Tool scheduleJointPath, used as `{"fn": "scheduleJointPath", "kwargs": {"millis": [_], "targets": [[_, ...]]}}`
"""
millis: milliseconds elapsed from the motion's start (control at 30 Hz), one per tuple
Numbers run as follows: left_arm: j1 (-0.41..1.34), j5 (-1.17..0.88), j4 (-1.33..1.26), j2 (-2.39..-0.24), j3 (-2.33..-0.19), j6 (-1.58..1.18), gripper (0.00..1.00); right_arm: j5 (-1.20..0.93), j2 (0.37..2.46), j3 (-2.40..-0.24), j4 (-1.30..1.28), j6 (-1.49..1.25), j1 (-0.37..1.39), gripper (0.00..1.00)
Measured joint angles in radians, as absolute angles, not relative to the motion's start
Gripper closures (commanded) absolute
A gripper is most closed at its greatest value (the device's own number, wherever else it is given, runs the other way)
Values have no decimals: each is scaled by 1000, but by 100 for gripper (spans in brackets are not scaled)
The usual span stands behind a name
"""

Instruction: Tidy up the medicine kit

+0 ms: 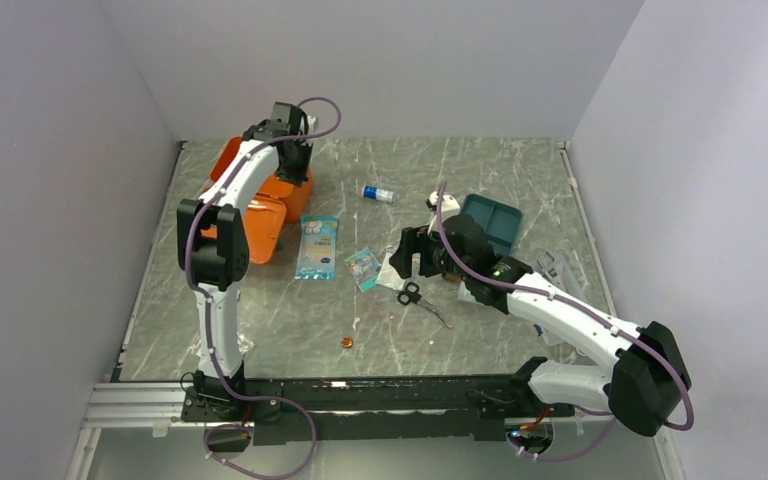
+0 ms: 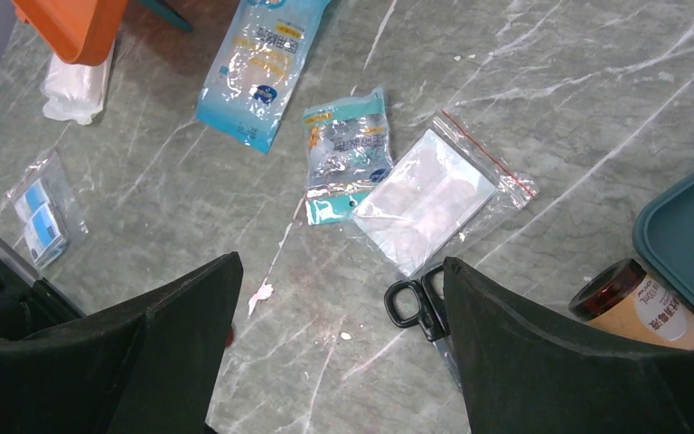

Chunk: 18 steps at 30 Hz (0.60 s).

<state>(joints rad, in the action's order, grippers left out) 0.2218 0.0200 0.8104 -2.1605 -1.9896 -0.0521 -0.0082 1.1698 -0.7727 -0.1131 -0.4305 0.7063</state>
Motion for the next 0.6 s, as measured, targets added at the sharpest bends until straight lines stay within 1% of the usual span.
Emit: {"fn": "scheduleJointPath", "kwargs": {"millis": [233,600], "targets": [[265,66,753,-2041,-1803,67,100,-8,1157,-771,-120,-431,709,16],[389,64,689,-1921,-1615,236,100,-3,1090,-750,-139,-431,718,16]]}}
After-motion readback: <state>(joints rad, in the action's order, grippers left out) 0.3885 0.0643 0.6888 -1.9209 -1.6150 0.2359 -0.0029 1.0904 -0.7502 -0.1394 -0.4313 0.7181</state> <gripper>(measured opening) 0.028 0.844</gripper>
